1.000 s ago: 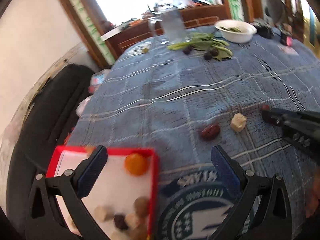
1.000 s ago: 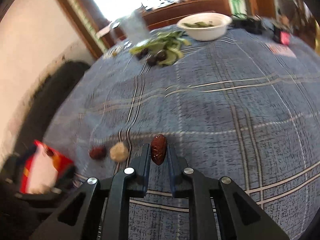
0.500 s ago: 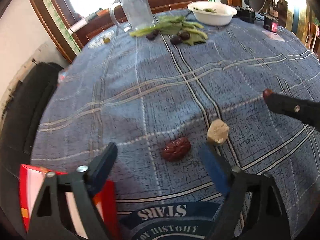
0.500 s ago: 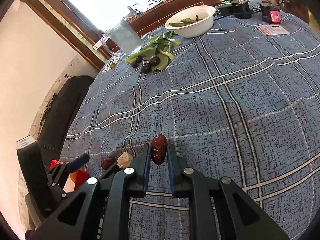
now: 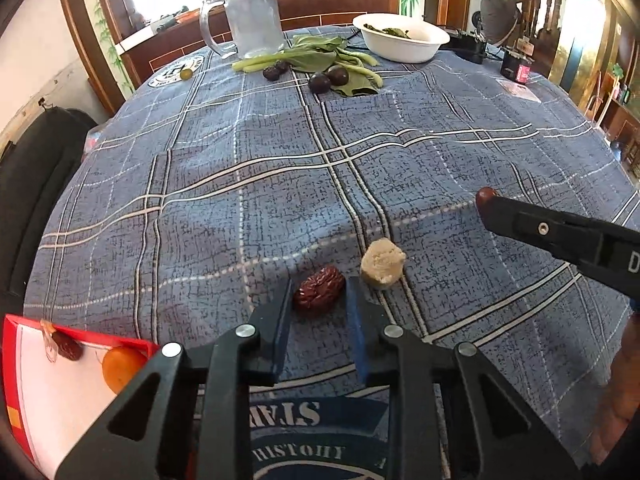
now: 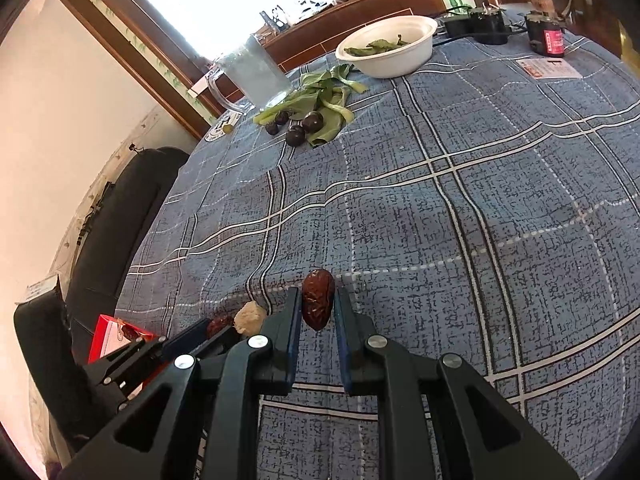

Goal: Organize fruits
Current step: 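Grasp another red date with the left gripper while the right holds its date, then carry both dates over the red tray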

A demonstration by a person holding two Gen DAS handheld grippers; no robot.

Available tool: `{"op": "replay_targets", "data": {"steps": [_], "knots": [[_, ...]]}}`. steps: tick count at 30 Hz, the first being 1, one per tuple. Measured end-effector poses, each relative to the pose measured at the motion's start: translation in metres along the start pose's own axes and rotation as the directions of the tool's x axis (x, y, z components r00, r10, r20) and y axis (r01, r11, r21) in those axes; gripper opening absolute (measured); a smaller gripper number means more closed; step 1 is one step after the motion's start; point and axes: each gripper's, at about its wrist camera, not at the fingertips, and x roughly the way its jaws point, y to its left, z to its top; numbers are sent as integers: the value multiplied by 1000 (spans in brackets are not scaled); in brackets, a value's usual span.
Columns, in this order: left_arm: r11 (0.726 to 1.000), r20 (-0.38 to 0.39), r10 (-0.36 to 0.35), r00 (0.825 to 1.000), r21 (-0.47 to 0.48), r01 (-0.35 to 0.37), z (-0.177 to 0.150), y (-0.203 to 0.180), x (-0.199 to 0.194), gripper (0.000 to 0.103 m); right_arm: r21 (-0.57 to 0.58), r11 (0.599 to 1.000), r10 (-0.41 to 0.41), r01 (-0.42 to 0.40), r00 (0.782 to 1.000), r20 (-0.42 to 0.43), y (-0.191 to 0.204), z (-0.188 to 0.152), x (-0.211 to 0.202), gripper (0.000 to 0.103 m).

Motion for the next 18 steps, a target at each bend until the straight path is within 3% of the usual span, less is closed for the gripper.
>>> {"op": "replay_targets", "data": {"steps": [5, 9, 14, 18], "knots": [[998, 27, -12, 1000, -54, 13, -8, 0, -16, 29, -13, 1000, -2, 2, 1000, 12, 2, -1, -3, 14], [996, 103, -14, 995, -86, 23, -20, -8, -48, 29, -32, 999, -1, 1, 1000, 24, 6, -3, -5, 14], [993, 226, 0, 974, -112, 26, -46, -13, -96, 28, -107, 994, 23, -13, 996, 92, 18, -6, -15, 14], [988, 305, 60, 951, -151, -14, -70, 1, -134, 28, -165, 986, 36, -14, 991, 132, 26, -12, -19, 14]]}}
